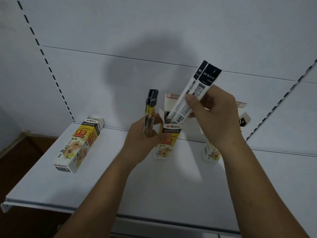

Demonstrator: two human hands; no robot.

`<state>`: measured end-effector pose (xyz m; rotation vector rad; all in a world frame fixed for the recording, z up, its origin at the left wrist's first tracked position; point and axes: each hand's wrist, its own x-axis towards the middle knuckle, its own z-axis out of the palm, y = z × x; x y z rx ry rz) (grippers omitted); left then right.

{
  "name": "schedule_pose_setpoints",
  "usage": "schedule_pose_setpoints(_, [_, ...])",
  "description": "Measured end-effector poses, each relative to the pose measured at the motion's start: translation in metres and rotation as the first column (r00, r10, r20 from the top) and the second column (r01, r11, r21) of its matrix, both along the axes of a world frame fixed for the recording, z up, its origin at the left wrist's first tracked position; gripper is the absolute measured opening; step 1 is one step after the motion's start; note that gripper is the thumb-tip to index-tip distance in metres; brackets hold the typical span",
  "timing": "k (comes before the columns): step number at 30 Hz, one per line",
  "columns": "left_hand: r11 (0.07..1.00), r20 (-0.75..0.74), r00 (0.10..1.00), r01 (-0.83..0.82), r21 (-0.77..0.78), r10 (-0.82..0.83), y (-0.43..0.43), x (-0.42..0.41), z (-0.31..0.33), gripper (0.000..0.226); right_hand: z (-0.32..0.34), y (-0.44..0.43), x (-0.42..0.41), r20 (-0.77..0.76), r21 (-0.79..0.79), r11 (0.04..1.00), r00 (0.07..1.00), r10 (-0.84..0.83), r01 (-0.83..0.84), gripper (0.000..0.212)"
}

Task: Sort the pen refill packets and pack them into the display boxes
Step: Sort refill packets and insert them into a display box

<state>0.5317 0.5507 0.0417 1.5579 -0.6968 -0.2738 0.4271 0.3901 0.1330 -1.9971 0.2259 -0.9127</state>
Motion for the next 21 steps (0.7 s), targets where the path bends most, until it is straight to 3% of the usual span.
schedule_pose_setpoints(5, [0.999, -0.02, 0.998, -0.053, 0.002, 0.053, 0.019, 0.014, 0.0, 0.035, 0.01, 0.011, 0.019, 0.116, -0.064, 0.998, 0.993, 0.017, -0.01, 0.007])
schedule_pose_setpoints(12, [0.995, 0.02, 0.997, -0.08, 0.057, 0.079, 0.025, 0.014, 0.0, 0.031, 0.001, 0.02, 0.048, -0.031, -0.168, 0.98, 0.994, 0.106, -0.109, 0.021])
schedule_pose_setpoints(18, [0.995, 0.022, 0.997, -0.076, 0.068, 0.075, 0.025, 0.011, -0.001, 0.026, 0.016, 0.014, 0.047, 0.066, -0.135, 0.988, 0.994, 0.083, -0.073, 0.008])
schedule_pose_setpoints(21, [0.994, 0.019, 0.996, -0.084, 0.072, 0.083, 0.025, 0.01, 0.0, 0.026, 0.012, 0.013, 0.05, 0.007, -0.165, 0.982, 0.996, 0.092, -0.089, 0.013])
